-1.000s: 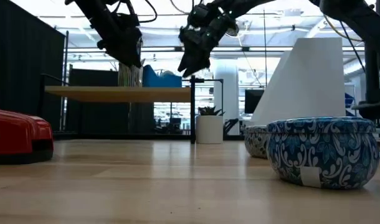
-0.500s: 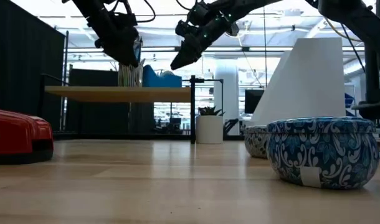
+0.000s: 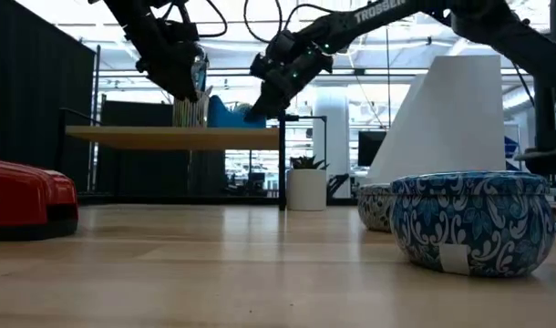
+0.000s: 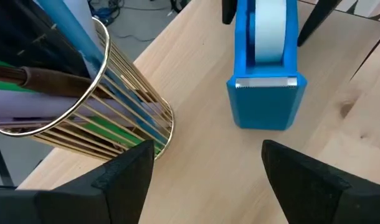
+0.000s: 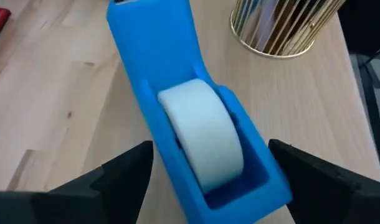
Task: Stock shelves
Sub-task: Remove the blue tape dispenser from the shelf, then remove the blue pen from the gold pen holder
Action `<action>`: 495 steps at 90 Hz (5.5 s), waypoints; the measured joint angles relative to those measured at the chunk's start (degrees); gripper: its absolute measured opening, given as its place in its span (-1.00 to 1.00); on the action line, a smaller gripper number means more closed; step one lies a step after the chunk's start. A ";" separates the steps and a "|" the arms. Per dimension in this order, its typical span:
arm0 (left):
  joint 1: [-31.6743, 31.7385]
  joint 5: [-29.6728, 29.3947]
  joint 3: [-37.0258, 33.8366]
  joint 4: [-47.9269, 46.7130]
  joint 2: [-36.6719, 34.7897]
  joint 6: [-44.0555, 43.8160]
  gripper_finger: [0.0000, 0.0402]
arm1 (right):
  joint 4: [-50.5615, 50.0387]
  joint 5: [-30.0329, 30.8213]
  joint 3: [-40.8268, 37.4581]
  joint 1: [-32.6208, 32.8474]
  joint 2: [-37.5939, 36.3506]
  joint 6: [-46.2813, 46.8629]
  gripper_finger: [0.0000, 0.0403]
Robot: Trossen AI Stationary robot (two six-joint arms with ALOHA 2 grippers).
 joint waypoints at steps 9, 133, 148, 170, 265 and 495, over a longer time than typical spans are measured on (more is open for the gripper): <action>0.00 0.00 0.00 0.04 0.00 0.00 0.41 | -0.46 0.00 0.00 0.03 0.02 0.05 0.38; 0.00 1.39 13.99 -12.27 -18.73 0.08 0.41 | -1.03 9.01 1.36 22.49 -5.97 25.79 -0.09; -0.04 4.61 13.99 -14.96 -20.60 -0.11 0.41 | -0.57 14.28 1.36 25.64 -3.12 29.76 -0.09; 0.00 1.62 13.97 -20.14 -21.64 -3.02 0.41 | 9.75 19.56 1.36 29.98 3.47 32.84 -0.09; 0.00 2.71 13.90 -22.30 -22.73 -2.54 0.41 | 26.27 31.17 1.38 38.67 17.77 44.83 0.45; 0.00 1.03 13.88 -15.09 -22.67 3.19 0.41 | 50.87 28.52 1.36 10.52 6.60 36.51 -0.94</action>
